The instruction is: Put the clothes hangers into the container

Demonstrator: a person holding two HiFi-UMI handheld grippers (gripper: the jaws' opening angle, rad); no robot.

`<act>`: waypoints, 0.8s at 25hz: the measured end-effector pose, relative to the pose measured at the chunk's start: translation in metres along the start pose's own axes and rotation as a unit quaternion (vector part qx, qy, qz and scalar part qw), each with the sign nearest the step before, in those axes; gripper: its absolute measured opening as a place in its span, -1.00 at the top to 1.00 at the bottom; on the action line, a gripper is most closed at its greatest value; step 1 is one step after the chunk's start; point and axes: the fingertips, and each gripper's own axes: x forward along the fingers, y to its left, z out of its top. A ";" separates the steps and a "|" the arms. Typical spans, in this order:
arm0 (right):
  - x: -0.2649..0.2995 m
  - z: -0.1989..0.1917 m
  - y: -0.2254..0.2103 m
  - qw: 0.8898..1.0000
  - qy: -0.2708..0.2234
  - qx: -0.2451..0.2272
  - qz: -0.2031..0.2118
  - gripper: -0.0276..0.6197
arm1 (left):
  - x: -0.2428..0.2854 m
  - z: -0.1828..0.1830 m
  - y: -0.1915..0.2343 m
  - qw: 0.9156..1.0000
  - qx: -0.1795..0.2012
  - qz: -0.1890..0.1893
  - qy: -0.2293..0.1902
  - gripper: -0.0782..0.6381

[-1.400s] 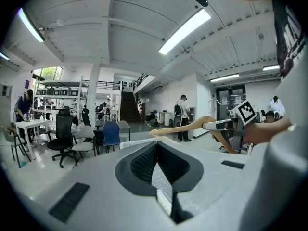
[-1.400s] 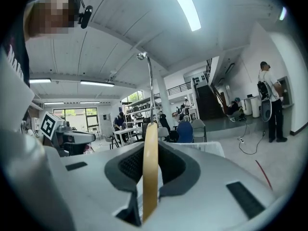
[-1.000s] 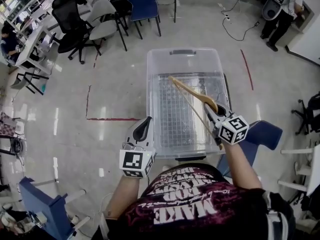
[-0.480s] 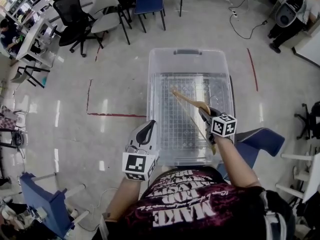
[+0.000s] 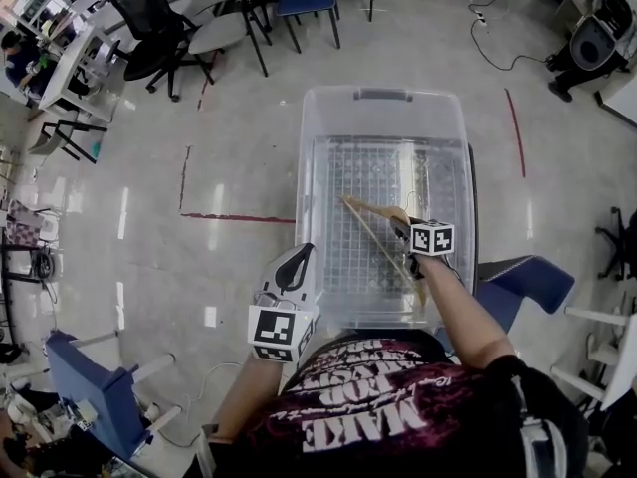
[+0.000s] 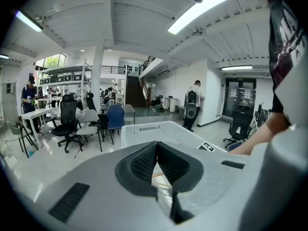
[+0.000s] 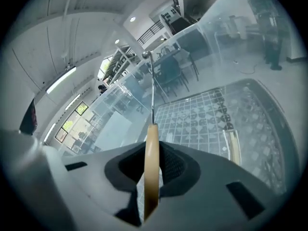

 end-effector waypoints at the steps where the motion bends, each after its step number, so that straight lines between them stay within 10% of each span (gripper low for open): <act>1: 0.005 -0.001 0.000 1.000 -0.003 0.009 0.007 0.73 | -0.002 -0.002 0.002 1.000 0.000 0.003 0.003 0.76; 5: 0.008 -0.006 -0.007 1.000 -0.001 0.019 -0.016 0.66 | -0.013 -0.004 0.005 1.000 -0.001 0.013 0.002 0.76; 11: -0.008 -0.028 -0.035 0.993 0.034 0.059 -0.091 -0.06 | -0.020 -0.001 -0.001 1.000 0.003 0.012 -0.012 0.76; 20: -0.067 -0.015 -0.010 0.986 0.008 -0.068 -0.152 -0.06 | -0.038 0.001 -0.021 0.999 0.019 -0.010 -0.030 0.76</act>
